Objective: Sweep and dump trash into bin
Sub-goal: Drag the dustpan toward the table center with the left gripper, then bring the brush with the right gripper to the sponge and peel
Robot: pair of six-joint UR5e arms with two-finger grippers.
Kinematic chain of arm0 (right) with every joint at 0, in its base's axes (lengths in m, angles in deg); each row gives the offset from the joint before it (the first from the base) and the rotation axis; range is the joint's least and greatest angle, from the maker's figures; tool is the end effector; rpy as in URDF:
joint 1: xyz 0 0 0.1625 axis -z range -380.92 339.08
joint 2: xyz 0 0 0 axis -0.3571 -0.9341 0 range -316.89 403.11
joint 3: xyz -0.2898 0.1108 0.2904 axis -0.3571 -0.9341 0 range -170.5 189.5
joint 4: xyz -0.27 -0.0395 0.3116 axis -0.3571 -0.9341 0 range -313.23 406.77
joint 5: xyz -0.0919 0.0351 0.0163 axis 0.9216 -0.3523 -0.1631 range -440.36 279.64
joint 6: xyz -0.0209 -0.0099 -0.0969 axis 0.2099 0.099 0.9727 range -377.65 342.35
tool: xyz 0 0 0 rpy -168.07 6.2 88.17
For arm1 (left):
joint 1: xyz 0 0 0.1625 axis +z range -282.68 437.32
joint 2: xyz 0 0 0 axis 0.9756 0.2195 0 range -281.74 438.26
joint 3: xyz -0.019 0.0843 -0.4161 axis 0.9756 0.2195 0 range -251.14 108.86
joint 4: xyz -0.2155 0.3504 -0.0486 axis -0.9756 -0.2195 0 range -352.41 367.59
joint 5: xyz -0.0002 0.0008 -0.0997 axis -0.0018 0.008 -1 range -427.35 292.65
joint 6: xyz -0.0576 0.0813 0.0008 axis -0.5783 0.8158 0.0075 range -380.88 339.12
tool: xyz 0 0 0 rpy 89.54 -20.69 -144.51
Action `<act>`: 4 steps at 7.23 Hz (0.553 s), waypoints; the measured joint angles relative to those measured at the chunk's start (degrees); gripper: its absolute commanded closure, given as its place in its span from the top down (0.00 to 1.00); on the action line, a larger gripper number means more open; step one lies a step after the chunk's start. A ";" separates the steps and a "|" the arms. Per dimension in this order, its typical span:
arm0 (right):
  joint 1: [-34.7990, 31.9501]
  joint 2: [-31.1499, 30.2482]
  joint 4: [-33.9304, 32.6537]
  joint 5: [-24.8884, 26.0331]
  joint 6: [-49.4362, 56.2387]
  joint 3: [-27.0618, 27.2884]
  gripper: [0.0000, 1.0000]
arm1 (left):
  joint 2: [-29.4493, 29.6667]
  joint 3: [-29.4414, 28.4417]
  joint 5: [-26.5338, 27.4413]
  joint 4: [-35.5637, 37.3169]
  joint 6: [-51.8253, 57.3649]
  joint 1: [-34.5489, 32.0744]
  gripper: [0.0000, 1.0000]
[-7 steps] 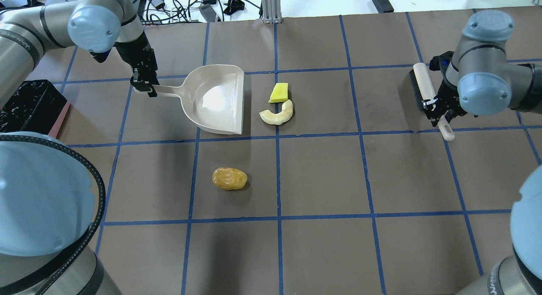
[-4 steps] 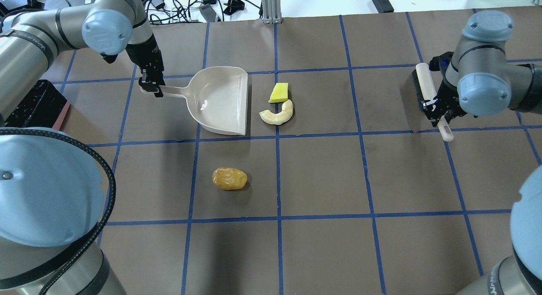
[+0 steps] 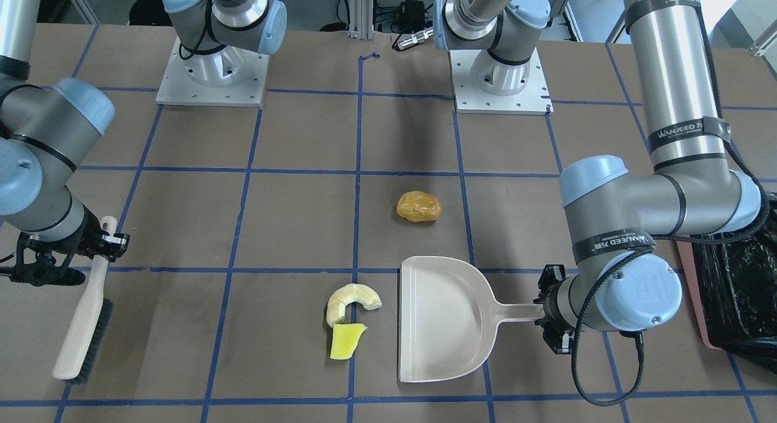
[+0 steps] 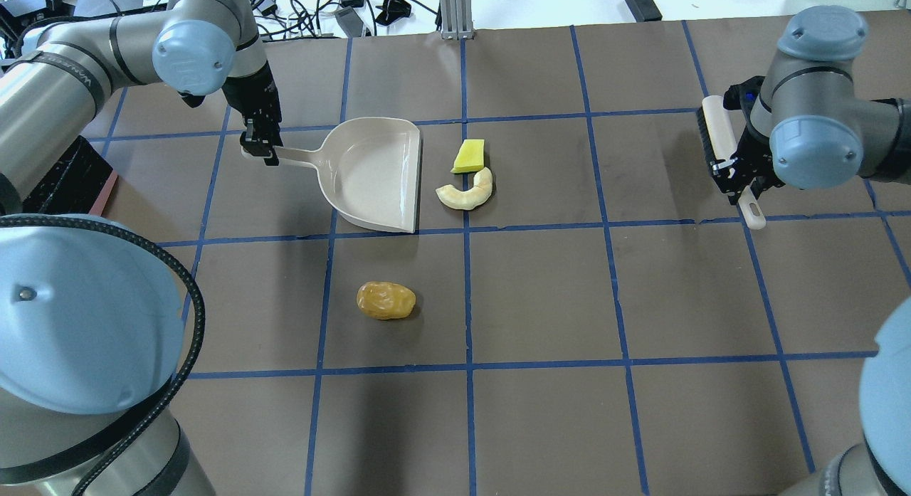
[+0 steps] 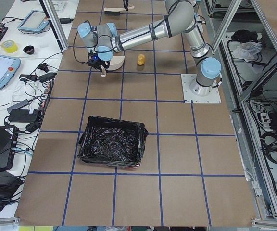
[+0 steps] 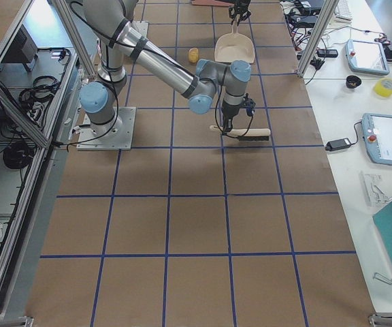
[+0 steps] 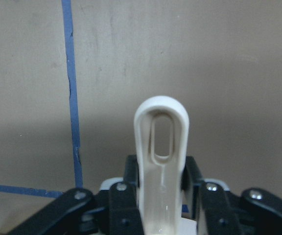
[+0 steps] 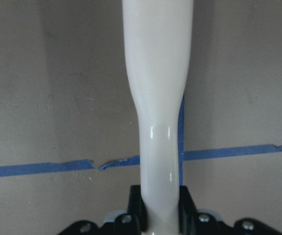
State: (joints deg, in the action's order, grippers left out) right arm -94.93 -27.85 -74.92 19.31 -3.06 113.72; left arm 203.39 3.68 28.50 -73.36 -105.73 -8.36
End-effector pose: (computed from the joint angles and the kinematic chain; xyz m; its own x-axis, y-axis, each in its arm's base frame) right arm -0.0431 -0.5739 0.2483 -0.9877 0.0165 0.1556 0.0275 0.9973 0.0687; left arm -0.0707 -0.6996 0.2601 -0.0154 -0.9802 -0.1973 -0.9961 0.0322 -0.0827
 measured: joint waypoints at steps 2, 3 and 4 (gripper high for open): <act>-5.47 -1.52 0.13 -0.87 -4.29 -0.27 0.00 | -0.17 -0.02 0.79 0.07 -1.56 -1.17 0.00; -9.48 -1.84 0.39 -2.67 -8.44 -0.59 0.00 | -0.28 -0.05 1.54 0.11 -2.43 -1.78 0.00; -12.85 -1.81 0.51 -5.32 -12.39 -1.05 0.00 | -0.27 -0.06 2.26 0.39 -3.58 -2.25 0.00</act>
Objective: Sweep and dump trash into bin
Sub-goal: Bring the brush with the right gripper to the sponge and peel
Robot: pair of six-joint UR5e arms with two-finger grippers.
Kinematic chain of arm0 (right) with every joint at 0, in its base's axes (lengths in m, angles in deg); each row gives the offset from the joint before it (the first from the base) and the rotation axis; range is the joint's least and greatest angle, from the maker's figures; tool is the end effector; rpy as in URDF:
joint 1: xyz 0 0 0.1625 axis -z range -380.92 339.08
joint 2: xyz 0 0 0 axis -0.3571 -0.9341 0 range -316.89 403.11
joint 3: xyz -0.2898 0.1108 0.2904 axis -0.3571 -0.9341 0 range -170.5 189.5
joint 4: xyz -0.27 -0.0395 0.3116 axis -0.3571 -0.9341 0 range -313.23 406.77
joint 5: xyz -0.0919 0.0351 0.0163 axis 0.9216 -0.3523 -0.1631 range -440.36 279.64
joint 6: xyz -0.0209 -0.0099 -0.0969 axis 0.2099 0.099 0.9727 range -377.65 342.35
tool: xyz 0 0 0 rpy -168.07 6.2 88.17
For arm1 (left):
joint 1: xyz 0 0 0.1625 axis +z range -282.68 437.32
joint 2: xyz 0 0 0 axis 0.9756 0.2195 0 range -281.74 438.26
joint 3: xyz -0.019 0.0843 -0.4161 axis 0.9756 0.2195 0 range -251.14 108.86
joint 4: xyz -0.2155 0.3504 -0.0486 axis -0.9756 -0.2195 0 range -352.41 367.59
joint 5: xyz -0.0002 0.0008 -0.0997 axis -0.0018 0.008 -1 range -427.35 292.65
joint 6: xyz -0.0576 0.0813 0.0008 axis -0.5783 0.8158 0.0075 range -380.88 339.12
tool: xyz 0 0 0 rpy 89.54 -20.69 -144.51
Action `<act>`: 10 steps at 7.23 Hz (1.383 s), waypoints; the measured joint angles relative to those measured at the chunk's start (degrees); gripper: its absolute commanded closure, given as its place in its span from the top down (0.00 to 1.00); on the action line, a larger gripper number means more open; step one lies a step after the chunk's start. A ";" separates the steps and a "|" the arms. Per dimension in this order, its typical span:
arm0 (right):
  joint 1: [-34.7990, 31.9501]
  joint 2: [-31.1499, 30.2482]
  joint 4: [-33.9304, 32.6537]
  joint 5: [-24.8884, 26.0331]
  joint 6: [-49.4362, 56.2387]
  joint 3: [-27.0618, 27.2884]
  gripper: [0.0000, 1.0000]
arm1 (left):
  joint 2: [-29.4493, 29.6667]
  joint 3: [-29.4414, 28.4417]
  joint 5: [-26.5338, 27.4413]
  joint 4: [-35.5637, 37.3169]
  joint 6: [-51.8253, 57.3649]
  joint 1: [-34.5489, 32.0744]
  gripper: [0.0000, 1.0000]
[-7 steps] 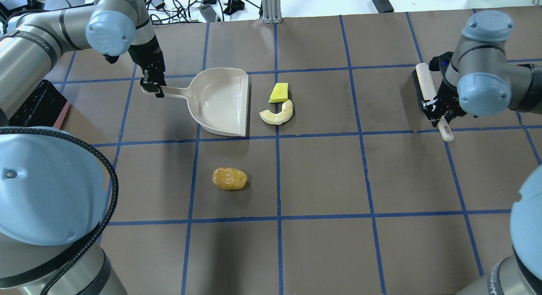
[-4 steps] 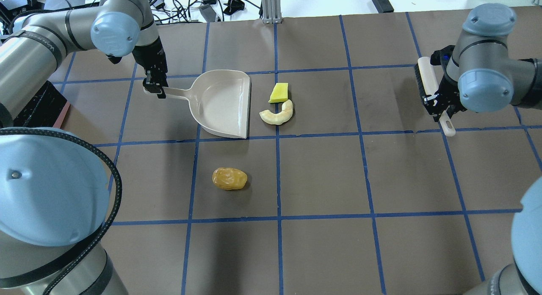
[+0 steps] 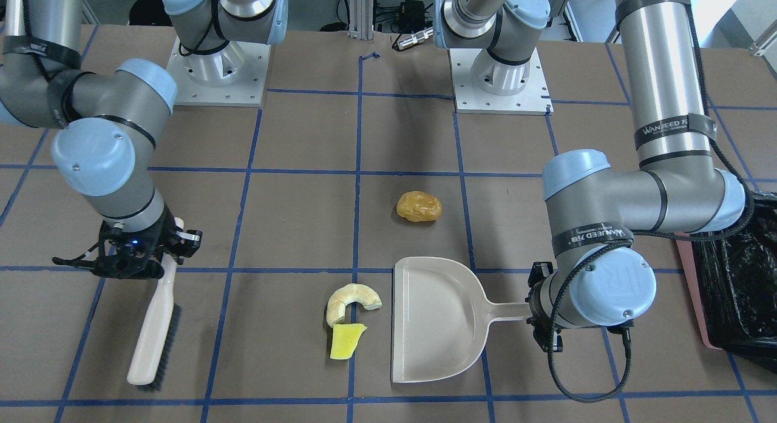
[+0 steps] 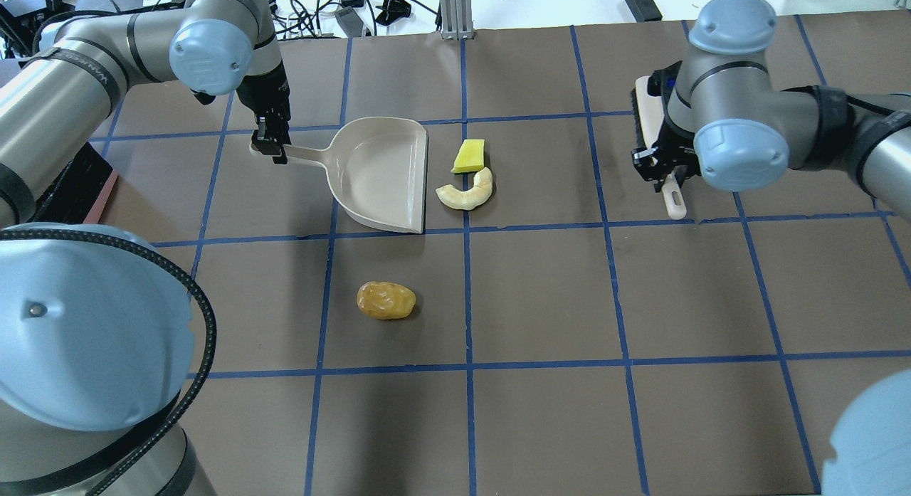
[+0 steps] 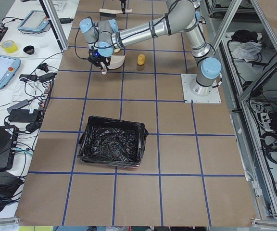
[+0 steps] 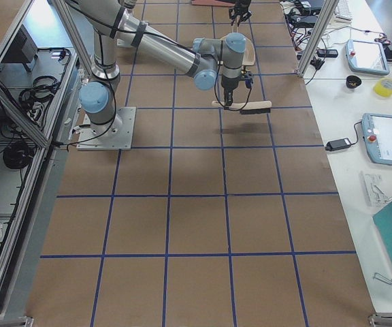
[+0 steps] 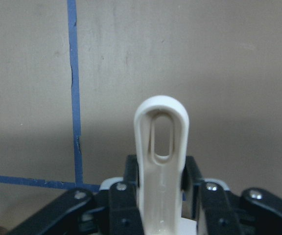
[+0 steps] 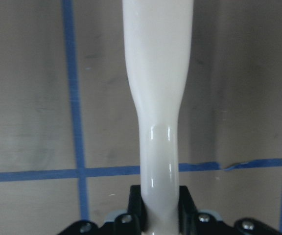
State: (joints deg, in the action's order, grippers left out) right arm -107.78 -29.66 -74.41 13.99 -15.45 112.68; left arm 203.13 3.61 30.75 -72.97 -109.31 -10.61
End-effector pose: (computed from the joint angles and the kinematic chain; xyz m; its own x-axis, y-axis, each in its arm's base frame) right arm 0.0946 -0.5712 0.2720 -0.9969 0.0173 0.0763 0.0165 0.9998 -0.0106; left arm -0.0942 -0.6968 0.2648 0.0086 -0.9835 -0.1805 -0.9909 0.0159 -0.1338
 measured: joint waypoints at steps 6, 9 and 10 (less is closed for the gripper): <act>-12.74 2.42 6.22 -6.28 -15.06 -3.28 0.00 | -0.14 0.04 2.05 1.97 -3.20 -1.97 0.00; -18.49 4.26 6.06 -6.31 -21.95 -3.67 0.00 | -0.41 0.26 1.87 1.91 -3.54 -3.40 0.00; -20.16 5.14 5.81 -6.36 -23.72 -4.12 0.00 | -0.39 0.29 1.80 1.90 -3.84 -3.56 0.00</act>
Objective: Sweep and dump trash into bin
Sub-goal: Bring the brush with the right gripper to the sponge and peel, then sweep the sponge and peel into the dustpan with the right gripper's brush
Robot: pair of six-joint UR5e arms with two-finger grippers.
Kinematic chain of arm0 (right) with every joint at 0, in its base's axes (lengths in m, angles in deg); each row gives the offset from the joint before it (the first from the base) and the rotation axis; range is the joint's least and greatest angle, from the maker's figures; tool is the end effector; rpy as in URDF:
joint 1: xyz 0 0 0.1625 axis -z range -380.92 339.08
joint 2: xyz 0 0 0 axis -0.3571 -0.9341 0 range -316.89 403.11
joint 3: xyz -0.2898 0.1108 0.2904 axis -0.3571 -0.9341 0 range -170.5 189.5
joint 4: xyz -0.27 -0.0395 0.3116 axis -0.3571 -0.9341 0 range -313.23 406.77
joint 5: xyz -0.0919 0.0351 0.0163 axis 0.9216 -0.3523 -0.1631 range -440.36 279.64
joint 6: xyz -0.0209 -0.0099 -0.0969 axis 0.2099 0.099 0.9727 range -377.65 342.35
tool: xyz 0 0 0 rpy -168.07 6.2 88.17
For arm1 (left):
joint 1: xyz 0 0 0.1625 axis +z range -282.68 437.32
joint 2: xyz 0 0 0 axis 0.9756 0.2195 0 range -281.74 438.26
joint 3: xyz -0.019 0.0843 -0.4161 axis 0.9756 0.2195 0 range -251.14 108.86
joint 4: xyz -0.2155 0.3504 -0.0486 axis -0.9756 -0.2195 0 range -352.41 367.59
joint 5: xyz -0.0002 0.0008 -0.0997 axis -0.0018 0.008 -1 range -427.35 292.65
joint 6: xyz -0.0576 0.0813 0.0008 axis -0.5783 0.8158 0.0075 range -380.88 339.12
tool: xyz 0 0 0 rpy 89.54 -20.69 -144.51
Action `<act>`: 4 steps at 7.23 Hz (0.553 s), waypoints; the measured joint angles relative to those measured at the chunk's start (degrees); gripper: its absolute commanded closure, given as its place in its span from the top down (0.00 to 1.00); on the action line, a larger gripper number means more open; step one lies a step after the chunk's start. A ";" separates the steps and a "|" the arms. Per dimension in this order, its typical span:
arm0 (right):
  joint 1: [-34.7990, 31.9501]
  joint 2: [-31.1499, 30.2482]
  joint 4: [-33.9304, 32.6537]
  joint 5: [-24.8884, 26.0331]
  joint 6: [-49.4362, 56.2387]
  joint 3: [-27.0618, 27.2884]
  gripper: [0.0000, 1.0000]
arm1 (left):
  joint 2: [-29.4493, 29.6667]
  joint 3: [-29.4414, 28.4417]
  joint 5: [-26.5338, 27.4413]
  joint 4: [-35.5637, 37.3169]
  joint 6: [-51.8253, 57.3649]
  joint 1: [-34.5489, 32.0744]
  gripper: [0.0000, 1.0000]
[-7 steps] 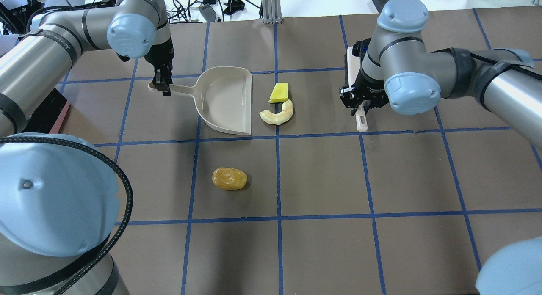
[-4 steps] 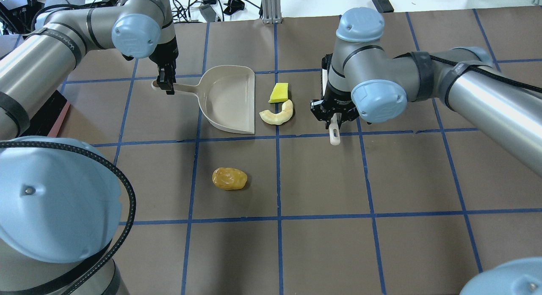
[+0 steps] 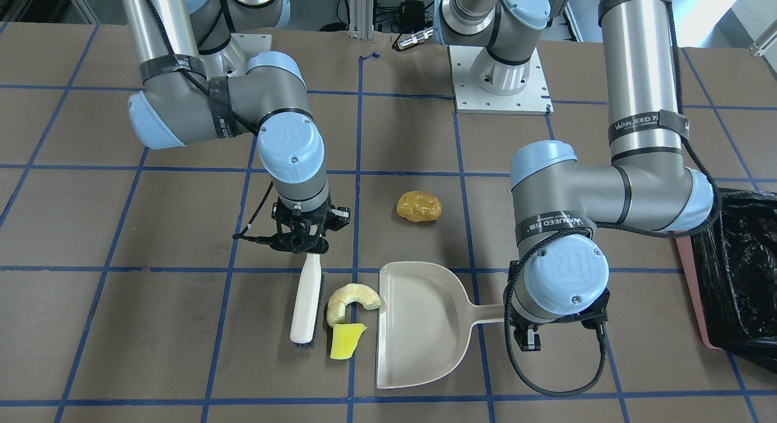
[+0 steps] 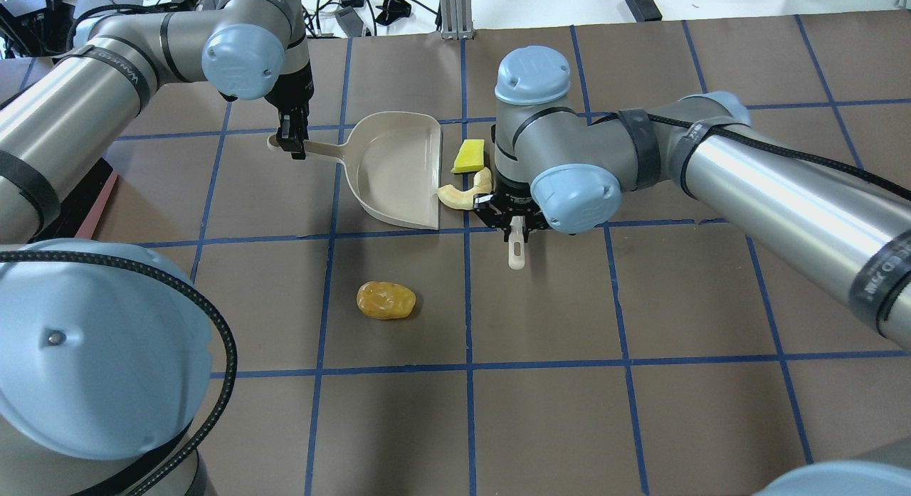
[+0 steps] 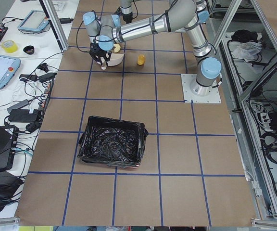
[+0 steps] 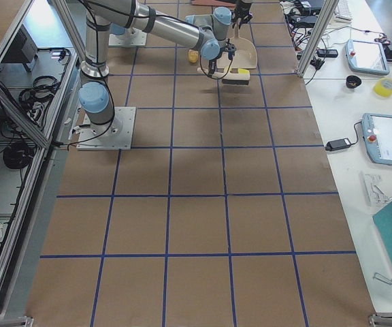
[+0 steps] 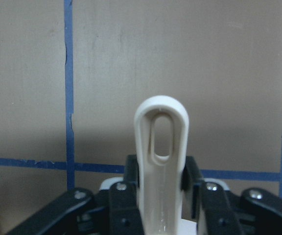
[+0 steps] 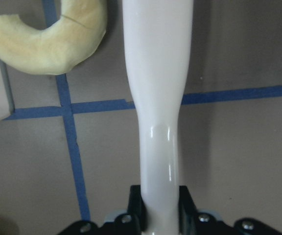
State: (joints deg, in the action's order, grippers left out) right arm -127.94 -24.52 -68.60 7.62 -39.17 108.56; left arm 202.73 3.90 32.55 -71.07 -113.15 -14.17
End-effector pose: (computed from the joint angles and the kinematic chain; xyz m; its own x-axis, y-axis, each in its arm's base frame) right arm 0.3021 -0.5194 0.2415 -0.9968 0.0800 0.0061 0.0802 0.9906 0.1109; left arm -0.1343 -0.6916 0.2706 0.0134 -0.9907 -0.1352 -0.9844 0.0107 -0.1756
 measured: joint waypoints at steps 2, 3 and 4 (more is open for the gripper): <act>-2.07 1.80 -0.21 -0.49 -3.35 -0.54 0.00 | 0.03 -0.03 -0.20 0.00 -0.30 -0.11 0.00; -3.32 2.61 -0.81 -0.62 -4.50 -0.70 0.00 | 0.05 -0.06 -0.31 0.01 -0.58 -0.24 0.00; -4.32 3.39 -1.88 -0.72 -5.43 -0.90 0.00 | 0.13 -0.09 -0.42 0.16 -1.25 -0.42 0.00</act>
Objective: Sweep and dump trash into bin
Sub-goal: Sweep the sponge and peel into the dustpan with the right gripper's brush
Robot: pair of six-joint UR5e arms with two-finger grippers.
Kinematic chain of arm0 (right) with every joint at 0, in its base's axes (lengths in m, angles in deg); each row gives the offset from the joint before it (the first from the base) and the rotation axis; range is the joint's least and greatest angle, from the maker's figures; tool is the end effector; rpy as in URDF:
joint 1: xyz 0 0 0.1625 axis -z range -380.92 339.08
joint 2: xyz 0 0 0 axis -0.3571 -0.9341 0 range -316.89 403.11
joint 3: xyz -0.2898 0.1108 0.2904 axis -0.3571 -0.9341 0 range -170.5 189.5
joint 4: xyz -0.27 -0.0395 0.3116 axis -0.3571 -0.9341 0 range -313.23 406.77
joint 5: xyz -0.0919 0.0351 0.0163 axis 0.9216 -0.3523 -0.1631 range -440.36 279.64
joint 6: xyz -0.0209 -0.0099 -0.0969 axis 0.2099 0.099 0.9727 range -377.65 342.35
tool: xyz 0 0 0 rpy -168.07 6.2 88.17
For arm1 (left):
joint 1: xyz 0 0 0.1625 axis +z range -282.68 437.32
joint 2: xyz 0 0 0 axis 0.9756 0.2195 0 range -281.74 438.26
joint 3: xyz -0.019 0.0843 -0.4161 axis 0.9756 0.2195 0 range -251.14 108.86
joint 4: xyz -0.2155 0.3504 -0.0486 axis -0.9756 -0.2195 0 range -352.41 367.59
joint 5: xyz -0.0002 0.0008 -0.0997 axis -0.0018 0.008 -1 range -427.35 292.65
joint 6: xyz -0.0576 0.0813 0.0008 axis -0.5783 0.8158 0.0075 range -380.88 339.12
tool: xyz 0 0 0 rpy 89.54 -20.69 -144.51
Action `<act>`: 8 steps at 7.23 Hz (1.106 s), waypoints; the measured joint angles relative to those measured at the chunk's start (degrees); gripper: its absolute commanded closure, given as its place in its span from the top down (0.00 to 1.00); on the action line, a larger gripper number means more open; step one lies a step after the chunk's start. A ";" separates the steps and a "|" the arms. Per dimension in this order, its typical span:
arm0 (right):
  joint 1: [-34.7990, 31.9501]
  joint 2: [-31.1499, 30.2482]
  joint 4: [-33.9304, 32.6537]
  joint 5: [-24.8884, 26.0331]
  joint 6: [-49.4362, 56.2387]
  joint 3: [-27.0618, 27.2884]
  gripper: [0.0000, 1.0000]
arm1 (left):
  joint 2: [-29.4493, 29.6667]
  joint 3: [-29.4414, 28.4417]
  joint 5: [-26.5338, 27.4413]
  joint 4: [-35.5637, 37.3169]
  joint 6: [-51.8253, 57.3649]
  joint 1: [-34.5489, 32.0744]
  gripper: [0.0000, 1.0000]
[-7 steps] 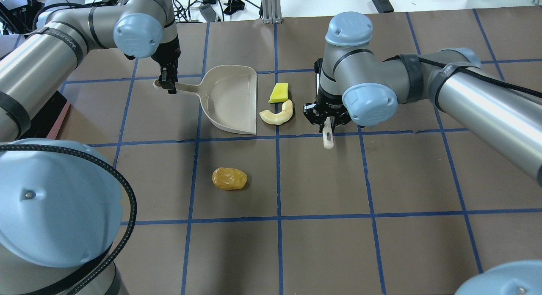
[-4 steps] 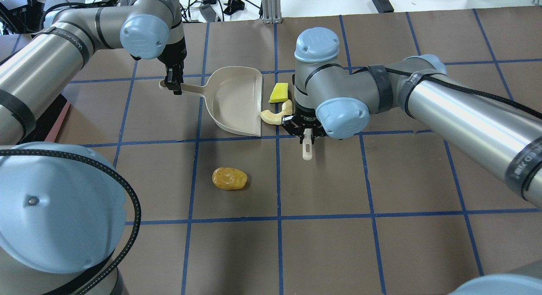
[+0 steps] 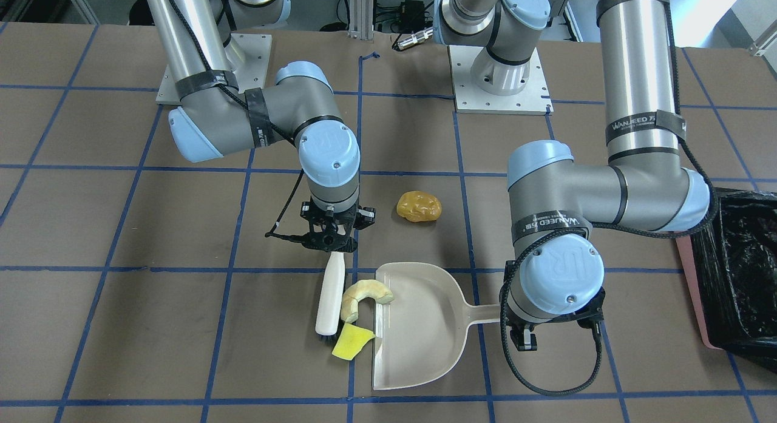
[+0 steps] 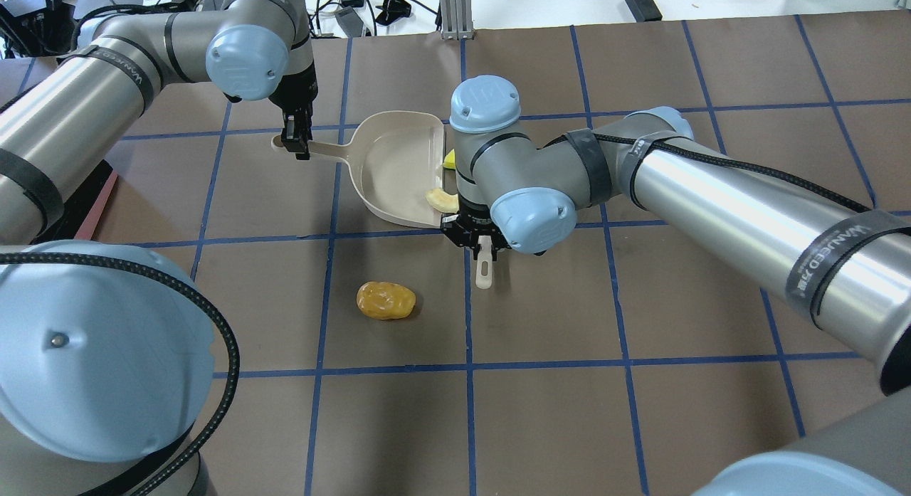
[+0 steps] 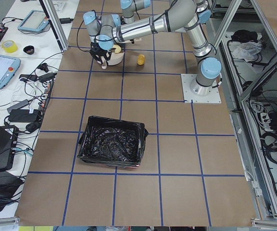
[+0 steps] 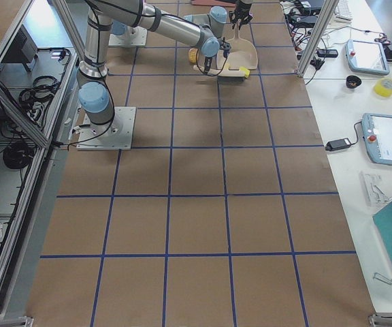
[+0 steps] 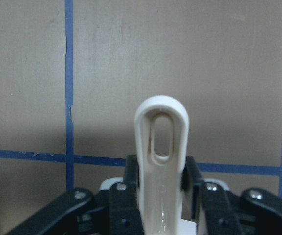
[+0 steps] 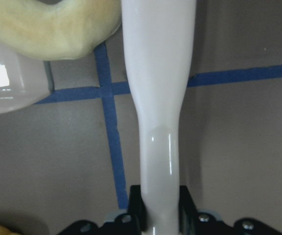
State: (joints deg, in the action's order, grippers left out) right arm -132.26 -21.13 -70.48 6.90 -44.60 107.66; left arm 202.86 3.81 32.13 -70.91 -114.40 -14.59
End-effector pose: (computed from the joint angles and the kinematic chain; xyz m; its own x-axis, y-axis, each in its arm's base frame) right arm 0.3461 -0.5064 0.2161 -0.9949 0.0999 0.0103 0.1004 0.9871 0.1249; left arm -0.1401 -0.6915 0.2698 0.0277 -0.9912 -0.1297 -0.9852 -0.0051 -0.1713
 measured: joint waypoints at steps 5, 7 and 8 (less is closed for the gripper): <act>-5.06 3.61 -1.65 -0.42 -6.45 -4.06 0.00 | 0.54 0.31 -4.32 4.42 -0.45 -1.17 0.00; -6.15 3.79 -1.25 -1.35 -8.29 -5.32 0.00 | 1.00 0.59 -6.62 6.22 0.87 -1.17 0.00; -6.23 3.70 -0.58 -1.25 -8.33 -6.09 0.00 | 1.16 0.71 -8.54 6.96 1.91 -1.09 0.00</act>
State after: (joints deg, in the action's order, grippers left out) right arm -138.49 -17.43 -71.06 5.65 -52.93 101.57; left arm 204.02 4.51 23.59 -63.94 -112.48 -15.68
